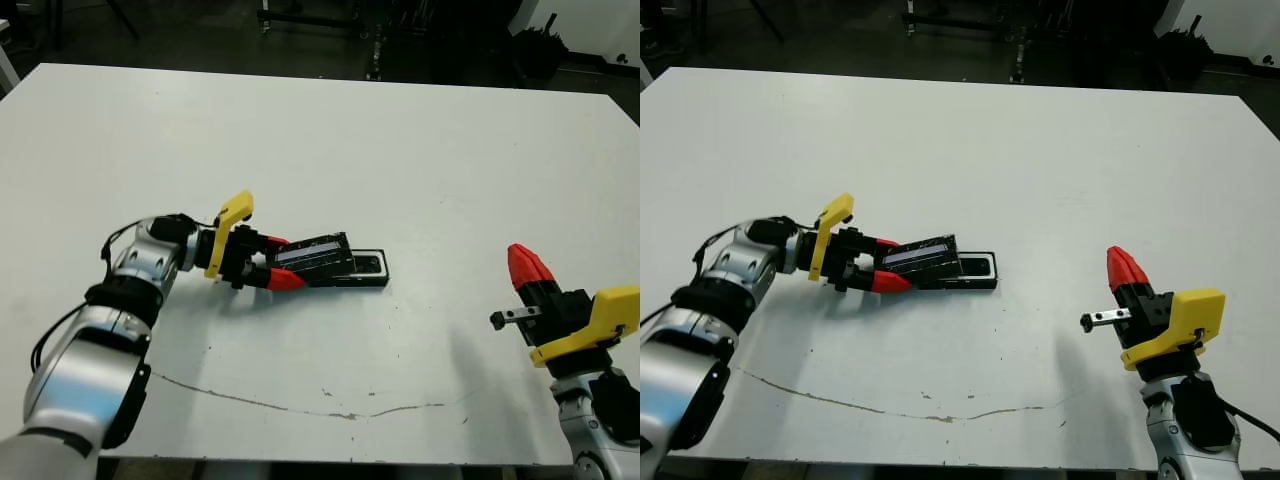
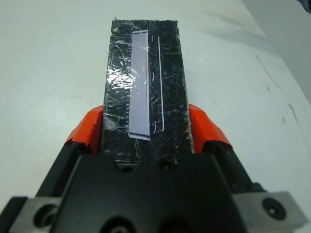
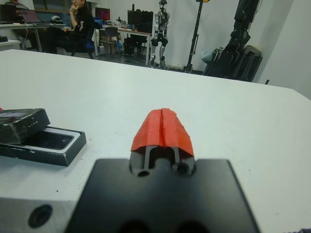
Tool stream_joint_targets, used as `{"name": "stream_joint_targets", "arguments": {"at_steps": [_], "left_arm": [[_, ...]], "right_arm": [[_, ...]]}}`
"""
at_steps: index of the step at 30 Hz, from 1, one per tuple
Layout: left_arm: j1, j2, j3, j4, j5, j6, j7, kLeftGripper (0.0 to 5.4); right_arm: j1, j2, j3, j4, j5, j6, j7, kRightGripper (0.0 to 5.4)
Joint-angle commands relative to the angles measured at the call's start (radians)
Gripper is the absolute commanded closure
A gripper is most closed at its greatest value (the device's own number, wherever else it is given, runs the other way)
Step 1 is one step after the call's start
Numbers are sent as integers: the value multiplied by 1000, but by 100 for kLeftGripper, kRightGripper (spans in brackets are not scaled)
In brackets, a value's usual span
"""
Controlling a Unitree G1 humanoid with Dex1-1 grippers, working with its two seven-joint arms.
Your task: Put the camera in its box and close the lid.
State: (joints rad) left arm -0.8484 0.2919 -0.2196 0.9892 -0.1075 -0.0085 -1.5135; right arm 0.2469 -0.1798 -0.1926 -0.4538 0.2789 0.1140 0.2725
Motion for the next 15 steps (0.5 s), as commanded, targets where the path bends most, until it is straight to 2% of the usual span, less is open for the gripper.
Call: {"name": "stream_joint_targets", "arguments": {"at_steps": [1, 8, 15], "left_arm": [[-11, -14, -31, 22, 17, -46, -101, 223], [2, -36, -17, 31, 32, -28, -19, 223], [43, -72, -44, -41, 93, -45, 152, 223]], "right_arm": [[-1, -13, 2, 13, 5, 2, 9, 540], [-4, -15, -1, 12, 9, 9, 10, 540], [-3, -18, -3, 17, 17, 0, 16, 540]]}}
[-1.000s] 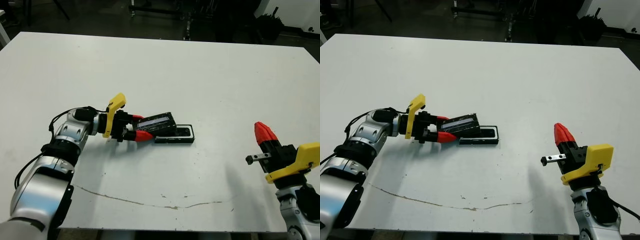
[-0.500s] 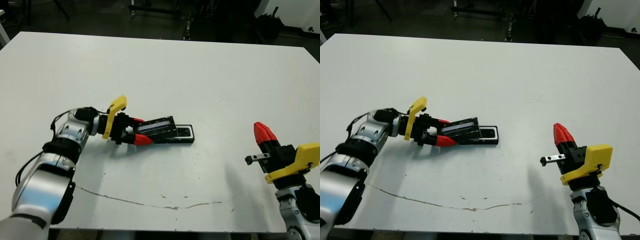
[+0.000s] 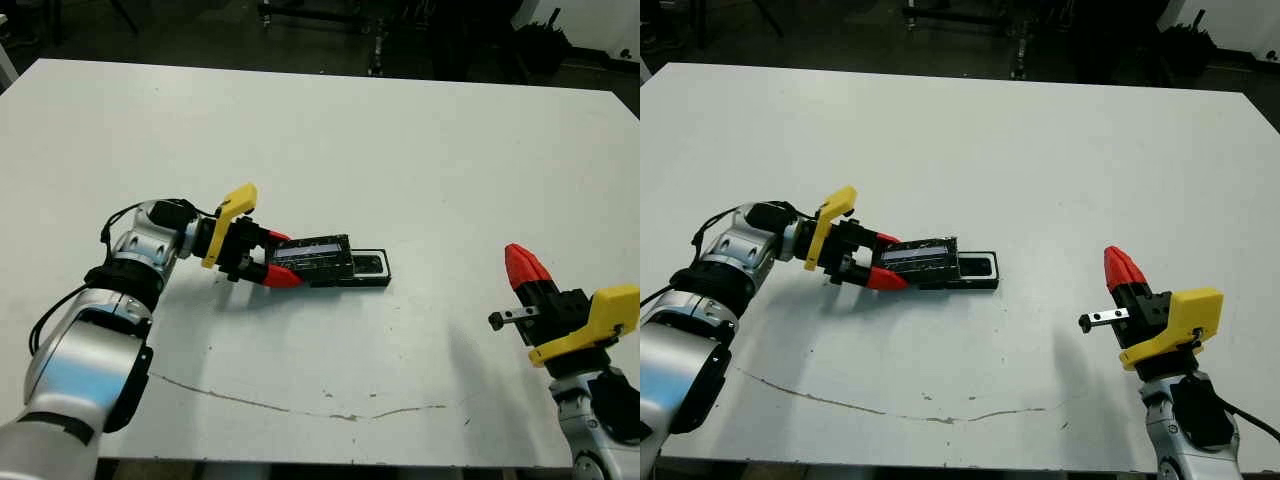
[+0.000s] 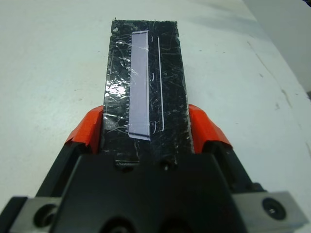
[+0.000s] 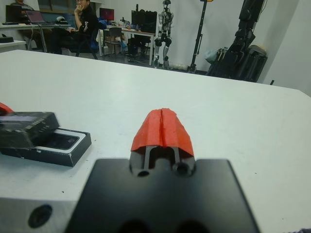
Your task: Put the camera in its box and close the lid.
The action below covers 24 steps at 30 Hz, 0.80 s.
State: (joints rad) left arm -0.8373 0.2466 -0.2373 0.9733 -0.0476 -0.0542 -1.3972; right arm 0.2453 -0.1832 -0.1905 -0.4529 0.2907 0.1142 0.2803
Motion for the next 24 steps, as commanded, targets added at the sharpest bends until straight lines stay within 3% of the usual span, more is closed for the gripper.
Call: {"name": "stream_joint_targets", "arguments": {"at_steps": [1, 8, 18, 24], "left_arm": [[36, -35, -30, -33, 39, -2, 50, 223], [65, -63, -65, -75, 81, -52, 121, 223], [56, -79, -79, -31, 73, -44, 76, 223], [-32, -149, -92, 91, 87, 12, 46, 223]], "right_arm": [[-1, -16, -6, 16, 7, 0, 10, 540], [8, -14, -5, 11, 4, -5, 7, 540], [13, -16, -2, 9, 3, -1, 6, 540], [13, -18, -6, 14, 11, 1, 14, 540]]}}
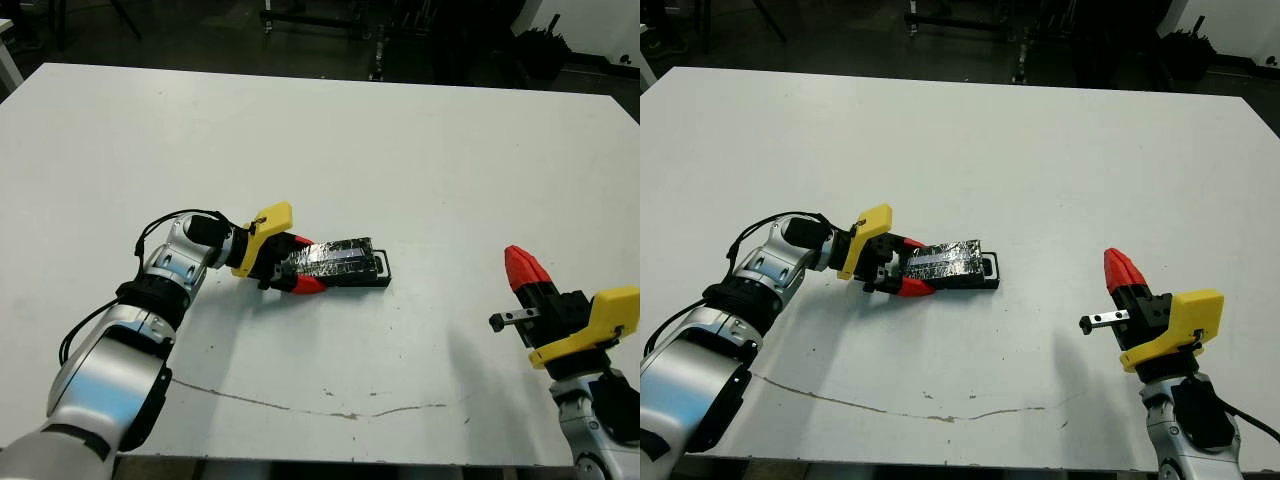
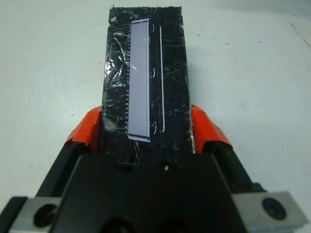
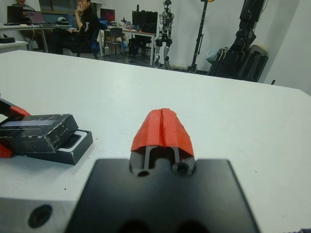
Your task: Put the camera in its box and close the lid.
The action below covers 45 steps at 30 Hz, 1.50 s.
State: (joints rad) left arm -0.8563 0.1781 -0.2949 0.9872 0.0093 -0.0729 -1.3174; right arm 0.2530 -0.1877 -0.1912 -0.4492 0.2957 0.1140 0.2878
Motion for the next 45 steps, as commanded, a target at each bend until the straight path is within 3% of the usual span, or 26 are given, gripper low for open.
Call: {"name": "stream_joint_targets", "arguments": {"at_steps": [1, 6, 15, 31, 39, 43, 45], "left_arm": [[-30, -100, -33, 107, 32, 40, -34, 223], [-90, -182, -42, 209, 69, 7, -36, 223], [-130, -280, -82, 275, 150, -61, 4, 223], [-132, -354, -120, 301, 200, -53, 14, 223], [-111, -357, -77, 306, 168, 47, 128, 223], [-102, -329, -107, 290, 197, -84, 129, 161], [-102, -324, -101, 296, 195, -91, 123, 137]], "right_arm": [[6, -15, -6, 8, 5, 1, 7, 540], [7, -16, -11, 2, 11, 11, 6, 540], [16, -16, -19, -11, 14, 21, -3, 540], [18, -21, -18, -1, 15, 5, 6, 540], [12, -22, -21, 15, 25, -13, 28, 540], [13, -22, -22, 12, 18, -12, 29, 540], [14, -20, -19, 1, 11, 0, 20, 540]]}}
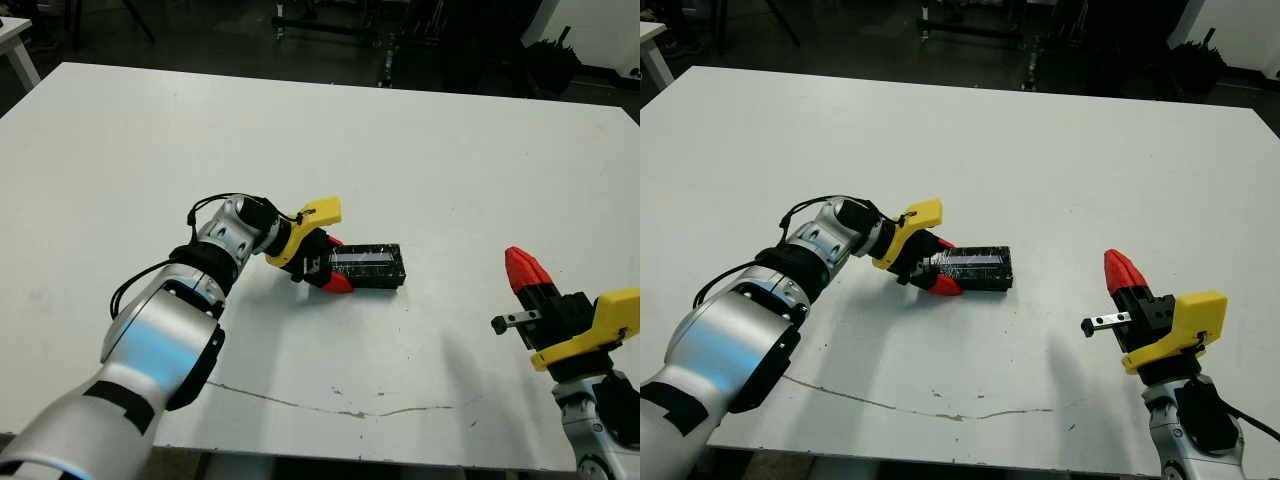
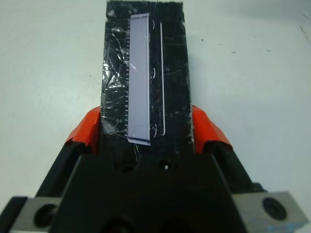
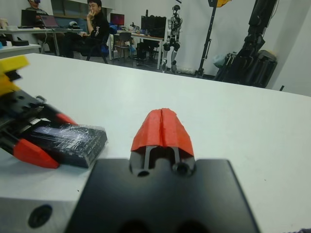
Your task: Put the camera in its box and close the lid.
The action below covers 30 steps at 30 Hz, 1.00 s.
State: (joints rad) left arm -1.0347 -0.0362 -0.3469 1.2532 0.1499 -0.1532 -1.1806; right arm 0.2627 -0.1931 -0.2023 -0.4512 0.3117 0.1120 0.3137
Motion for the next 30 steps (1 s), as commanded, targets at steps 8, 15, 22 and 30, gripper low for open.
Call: {"name": "stream_joint_targets", "arguments": {"at_steps": [8, 15, 22, 30], "left_arm": [[86, -103, -26, 36, 38, -8, -5, 41], [85, -81, 12, 15, 15, -49, -12, 1], [72, -39, 124, -25, -73, -36, -63, 1], [69, 37, 329, -114, -264, 107, -79, 1]], "right_arm": [[6, -19, -3, -6, -2, 12, -9, 540], [2, -23, -8, 10, 4, -4, 4, 540], [2, -21, -6, 13, -2, -11, 6, 540], [6, -12, -4, 8, -3, -2, -9, 540]]}}
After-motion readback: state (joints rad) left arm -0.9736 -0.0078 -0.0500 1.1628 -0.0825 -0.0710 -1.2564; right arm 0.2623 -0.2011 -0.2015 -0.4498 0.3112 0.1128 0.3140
